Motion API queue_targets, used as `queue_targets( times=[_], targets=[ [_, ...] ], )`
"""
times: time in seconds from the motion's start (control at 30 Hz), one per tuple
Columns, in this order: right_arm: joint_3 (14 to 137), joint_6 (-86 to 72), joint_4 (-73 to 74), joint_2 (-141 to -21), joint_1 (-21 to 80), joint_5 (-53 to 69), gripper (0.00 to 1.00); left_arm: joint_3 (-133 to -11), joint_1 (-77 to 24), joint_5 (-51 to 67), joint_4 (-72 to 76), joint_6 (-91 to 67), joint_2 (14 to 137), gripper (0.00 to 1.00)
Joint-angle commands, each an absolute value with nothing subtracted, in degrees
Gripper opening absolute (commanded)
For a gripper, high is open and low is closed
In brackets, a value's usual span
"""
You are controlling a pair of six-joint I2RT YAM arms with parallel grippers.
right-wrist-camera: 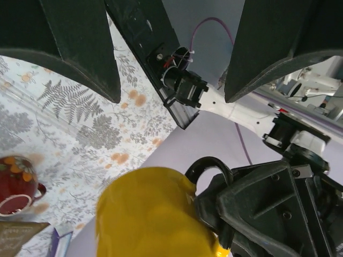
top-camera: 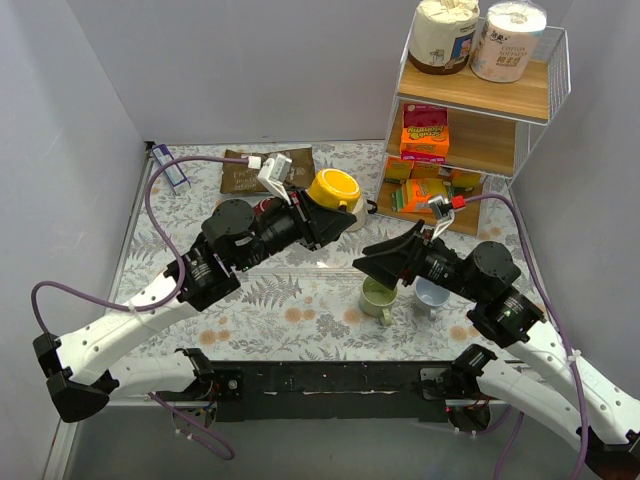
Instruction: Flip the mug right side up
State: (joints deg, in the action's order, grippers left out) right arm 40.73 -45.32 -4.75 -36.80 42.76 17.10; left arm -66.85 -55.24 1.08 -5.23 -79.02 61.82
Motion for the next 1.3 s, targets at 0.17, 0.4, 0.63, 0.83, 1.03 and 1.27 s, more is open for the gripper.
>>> queue_targets(
  times=[0.17,0.4,0.63,0.83,1.03,1.27],
  targets=[
    [43.0,-47.9,-13.7,-37.9,42.6,20.4,0.85,-71.5,-55.3,1.8,-2.3,-77.1,60.6,0.00],
    [41.4,-49.1,-15.5,-38.9,42.6,20.5,0.84,-72.5,-55.3,-2.2,-6.5,-78.7,62.0,0.00],
    [41.2,-44.0,-13.5,-40.0,42.7,16.5,0.82,-79.1,-55.4,-9.8,-18.9,-83.3,67.5,0.00],
    [42.9,-32.4,-9.6,-41.3,43.1,11.5,0.81,-87.8,-55.3,-15.7,-33.7,-89.4,72.4,0.00],
    [42.5,-20.4,-9.9,-41.8,44.6,6.9,0.80,-90.6,-54.8,-19.2,-40.7,-95.6,73.4,0.00],
    [47.4,-23.5,-10.1,-48.3,47.5,5.6,0.79,-90.1,-54.5,-17.9,-40.3,-95.3,75.9,0.00]
  ],
)
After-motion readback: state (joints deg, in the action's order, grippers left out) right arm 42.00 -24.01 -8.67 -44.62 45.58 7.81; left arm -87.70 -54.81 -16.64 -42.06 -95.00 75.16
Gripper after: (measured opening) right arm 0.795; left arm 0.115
